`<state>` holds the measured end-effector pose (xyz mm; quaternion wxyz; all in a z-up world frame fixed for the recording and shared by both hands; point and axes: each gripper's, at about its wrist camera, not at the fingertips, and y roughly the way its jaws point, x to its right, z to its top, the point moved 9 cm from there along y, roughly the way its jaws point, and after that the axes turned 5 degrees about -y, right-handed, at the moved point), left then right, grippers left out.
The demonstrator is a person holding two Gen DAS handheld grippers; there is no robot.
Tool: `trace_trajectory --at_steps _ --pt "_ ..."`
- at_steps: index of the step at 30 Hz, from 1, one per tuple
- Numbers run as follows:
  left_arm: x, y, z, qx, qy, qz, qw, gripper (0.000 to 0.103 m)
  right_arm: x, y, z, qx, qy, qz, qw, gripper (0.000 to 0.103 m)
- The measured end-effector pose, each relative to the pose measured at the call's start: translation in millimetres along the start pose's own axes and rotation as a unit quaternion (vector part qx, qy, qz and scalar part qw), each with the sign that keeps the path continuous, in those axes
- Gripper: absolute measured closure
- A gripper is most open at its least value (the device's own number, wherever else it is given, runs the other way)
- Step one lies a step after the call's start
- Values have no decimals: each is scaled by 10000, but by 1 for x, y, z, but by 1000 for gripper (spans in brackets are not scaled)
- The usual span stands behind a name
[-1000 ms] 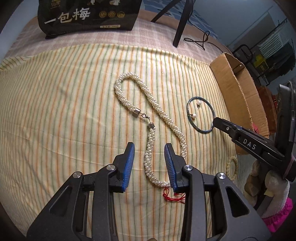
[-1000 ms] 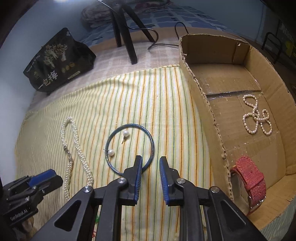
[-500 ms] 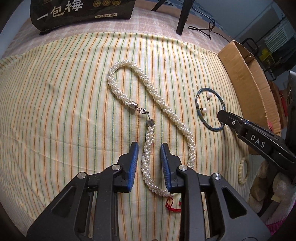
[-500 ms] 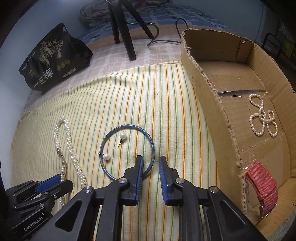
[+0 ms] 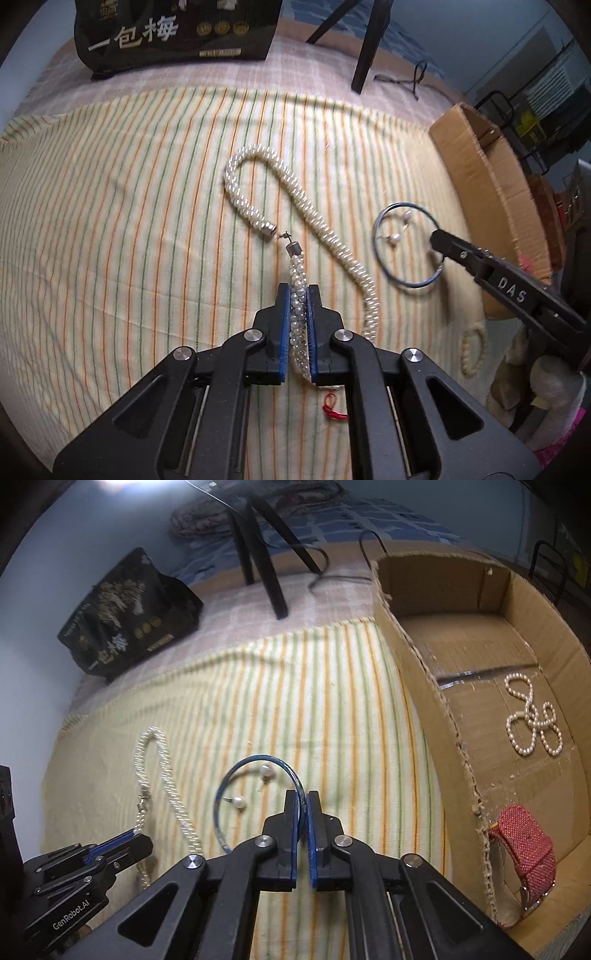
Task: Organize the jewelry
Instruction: 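Grasp the long pearl necklace with the left tool while the right tool grasps the black bangle, then carry the necklace with the left tool while the right tool carries the bangle over the box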
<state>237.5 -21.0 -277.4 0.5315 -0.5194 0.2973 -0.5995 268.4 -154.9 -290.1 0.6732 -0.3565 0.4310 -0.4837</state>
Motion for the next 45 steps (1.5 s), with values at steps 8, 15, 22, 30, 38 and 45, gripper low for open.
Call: trace_trajectory --at_steps 8,15,22,30,38,45 --pt "3 -33 15 309 -146 -318 9989 97 -25 -19 8 240 -202 210 9993 102" --pt "7 -73 29 682 -333 -661 9949 97 -43 -39 18 516 -466 256 9973 102" --pt "13 -103 42 1021 -325 -834 9907 97 -50 -58 21 693 -687 210 9950 102" --pt "27 -129 55 1304 -132 -942 9869 97 -46 -88 21 875 -822 271 9924 102" --pt "49 -150 64 1501 73 -1077 9828 97 -21 -131 24 1142 -830 182 9898 102" --pt "77 -163 73 1588 259 -1200 9796 97 14 -162 25 1291 -822 -63 9882 102"
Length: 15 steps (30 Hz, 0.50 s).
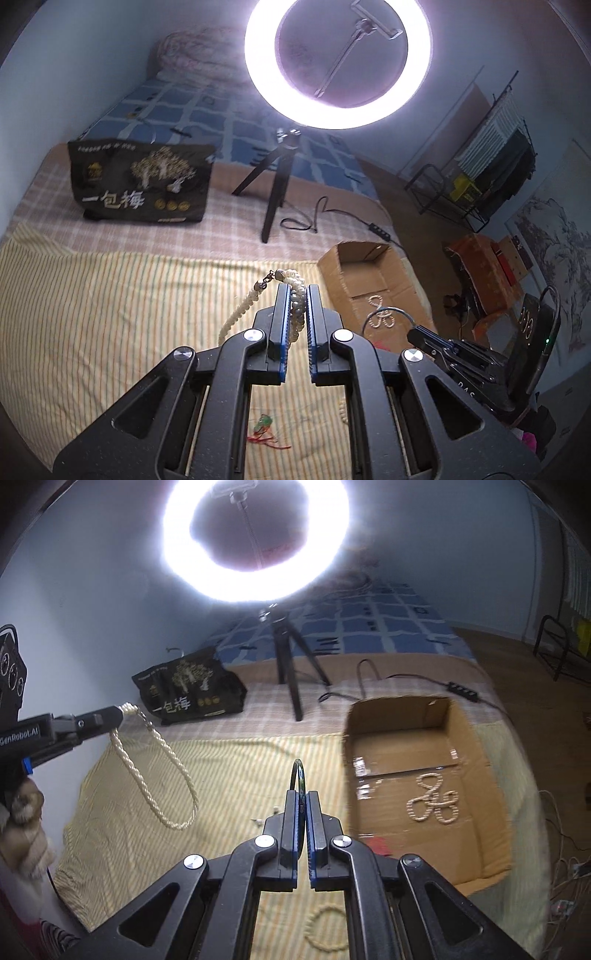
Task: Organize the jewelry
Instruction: 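Carry the necklace with the left tool while the right tool carries the bangle over the box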
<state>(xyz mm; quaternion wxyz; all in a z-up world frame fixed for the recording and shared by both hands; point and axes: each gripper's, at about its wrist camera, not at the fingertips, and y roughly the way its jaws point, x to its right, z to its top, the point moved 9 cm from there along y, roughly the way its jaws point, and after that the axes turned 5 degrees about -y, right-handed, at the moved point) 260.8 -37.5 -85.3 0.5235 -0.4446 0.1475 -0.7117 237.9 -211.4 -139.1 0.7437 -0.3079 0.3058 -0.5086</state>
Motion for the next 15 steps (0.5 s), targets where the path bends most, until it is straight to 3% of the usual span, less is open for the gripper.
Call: trace_trajectory --at_steps 7,15 --pt "39 5 11 9 257 -156 9995 97 41 -27 -1 166 49 -323 9993 102" --pt "90 27 22 -56 561 -321 9979 97 78 -35 -16 75 34 -690 9976 102"
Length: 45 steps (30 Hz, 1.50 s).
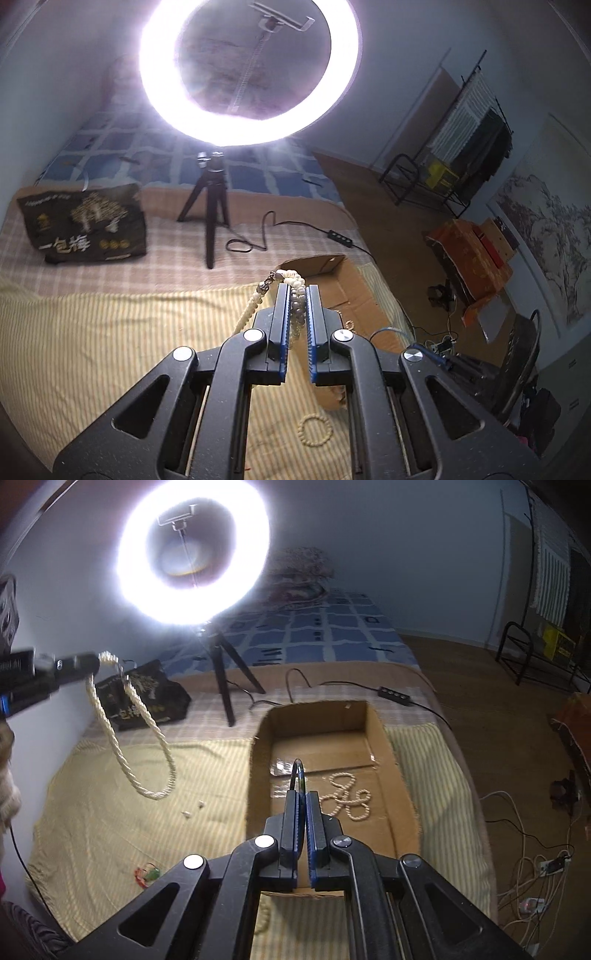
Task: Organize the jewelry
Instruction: 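Carry the necklace with the left tool while the right tool carries the bangle over the box, then open the right tool releasing the bangle while the left tool lowers and releases the necklace into the box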
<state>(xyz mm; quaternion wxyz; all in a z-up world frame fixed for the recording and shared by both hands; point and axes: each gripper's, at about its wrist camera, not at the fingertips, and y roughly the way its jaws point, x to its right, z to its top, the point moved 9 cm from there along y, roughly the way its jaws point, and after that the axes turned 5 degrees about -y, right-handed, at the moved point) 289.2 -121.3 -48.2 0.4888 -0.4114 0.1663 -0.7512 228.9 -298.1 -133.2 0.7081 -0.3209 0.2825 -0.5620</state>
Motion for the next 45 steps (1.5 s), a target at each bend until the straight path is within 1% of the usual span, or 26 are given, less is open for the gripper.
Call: trace_trajectory --at_steps 3,12,16,23,27,33,40,42,44,45 --pt "15 9 3 -24 77 -42 10000 97 9 1 -2 -19 -29 -82 10000 102" --pt "66 43 12 -132 350 -205 9991 97 27 5 -4 -56 49 -148 9999 102" --pt "81 59 13 -167 421 -231 9987 97 36 11 -10 -131 124 -159 9997 102" --pt "83 96 -2 -412 430 -114 9982 97 45 26 -22 -320 168 -153 9992 102" --pt "77 115 -12 -563 362 -49 9977 97 52 34 -29 -412 236 -174 9987 102" --pt "70 132 -18 -666 359 83 9971 97 60 43 -35 -503 359 -181 9979 102" --pt "66 140 -20 -723 369 118 9966 97 61 47 -36 -538 415 -125 9976 101" --pt "66 140 -20 -710 340 94 9969 97 60 47 -36 -532 402 -112 9977 98" --pt "66 139 -18 -674 321 64 9972 97 58 46 -35 -511 367 -99 9980 76" --pt "66 138 -19 -693 327 72 9970 97 57 45 -35 -482 347 -85 9982 73"
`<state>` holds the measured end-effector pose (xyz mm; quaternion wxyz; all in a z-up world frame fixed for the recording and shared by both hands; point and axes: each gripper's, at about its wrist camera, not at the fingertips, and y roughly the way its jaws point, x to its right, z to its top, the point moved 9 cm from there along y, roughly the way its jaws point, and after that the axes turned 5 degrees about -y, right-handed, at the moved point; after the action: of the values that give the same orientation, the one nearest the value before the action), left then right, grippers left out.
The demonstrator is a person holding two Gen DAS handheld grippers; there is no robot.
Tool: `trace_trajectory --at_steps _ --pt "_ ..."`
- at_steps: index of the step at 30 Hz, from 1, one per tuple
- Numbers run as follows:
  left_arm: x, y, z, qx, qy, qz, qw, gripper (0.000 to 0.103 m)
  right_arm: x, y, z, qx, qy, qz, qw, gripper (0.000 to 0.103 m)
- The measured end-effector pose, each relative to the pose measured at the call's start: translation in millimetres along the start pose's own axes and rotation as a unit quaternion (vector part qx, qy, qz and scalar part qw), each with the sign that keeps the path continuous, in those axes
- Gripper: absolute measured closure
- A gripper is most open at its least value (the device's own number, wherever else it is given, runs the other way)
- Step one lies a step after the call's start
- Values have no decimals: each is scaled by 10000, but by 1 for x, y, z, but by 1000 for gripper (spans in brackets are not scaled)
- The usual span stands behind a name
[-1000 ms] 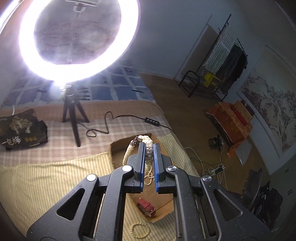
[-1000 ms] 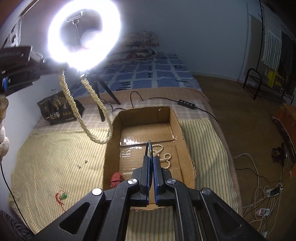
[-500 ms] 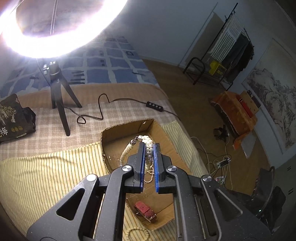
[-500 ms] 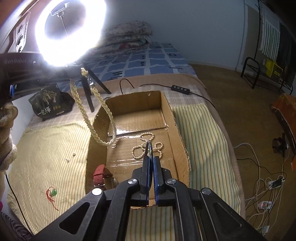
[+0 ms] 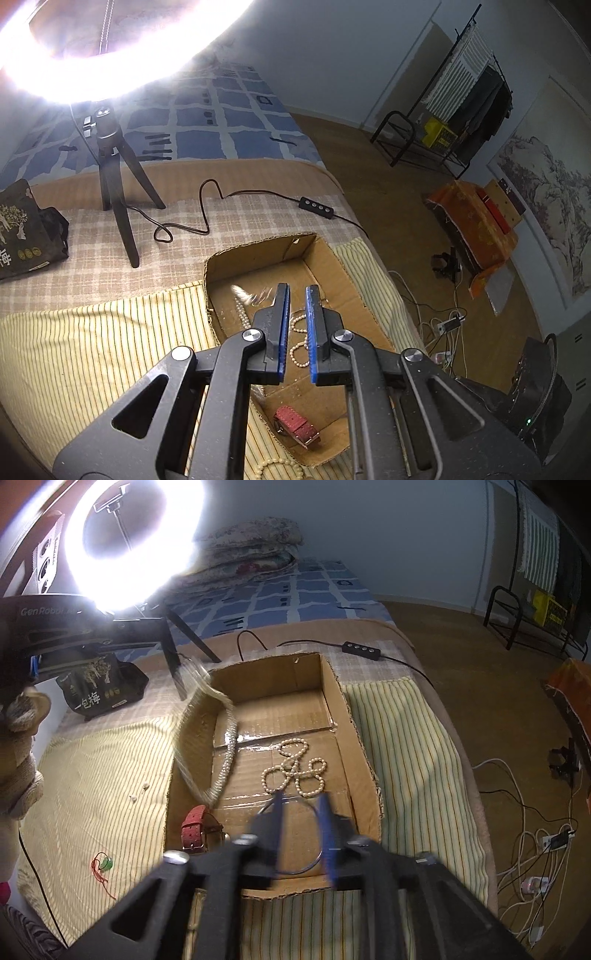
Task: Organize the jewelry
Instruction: 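Open the right tool releasing the bangle while the left tool lowers and releases the necklace into the box, then move the left tool to the green jade pendant while the right tool approaches the pearl earrings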
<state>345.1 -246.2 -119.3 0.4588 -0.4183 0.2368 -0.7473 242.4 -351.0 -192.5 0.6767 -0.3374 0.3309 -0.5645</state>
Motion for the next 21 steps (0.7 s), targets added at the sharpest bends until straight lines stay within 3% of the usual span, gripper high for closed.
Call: trace_trajectory --at_steps 1,3,4,5,10,15,21 --pt "0 0 0 -29 4 8 10000 91 -1 -1 0 14 -16 -12 10000 70" --pt "0 -2 0 -29 2 16 10000 69 -3 -1 1 -3 -45 -60 10000 51" --pt "-1 -4 0 21 19 22 10000 62 -4 -1 1 12 -59 -73 10000 35" --pt "-1 -6 0 56 36 42 10000 62 -5 -3 1 56 -74 -87 9999 29" --pt "-9 -14 -4 57 75 126 9999 62 -8 -7 3 117 -178 -240 9995 16" --pt "-23 -28 -10 95 126 237 9996 62 -15 -13 2 115 -153 -203 9996 15" --pt "-57 -53 -23 142 255 478 9984 62 -30 -23 5 243 21 128 9996 15"
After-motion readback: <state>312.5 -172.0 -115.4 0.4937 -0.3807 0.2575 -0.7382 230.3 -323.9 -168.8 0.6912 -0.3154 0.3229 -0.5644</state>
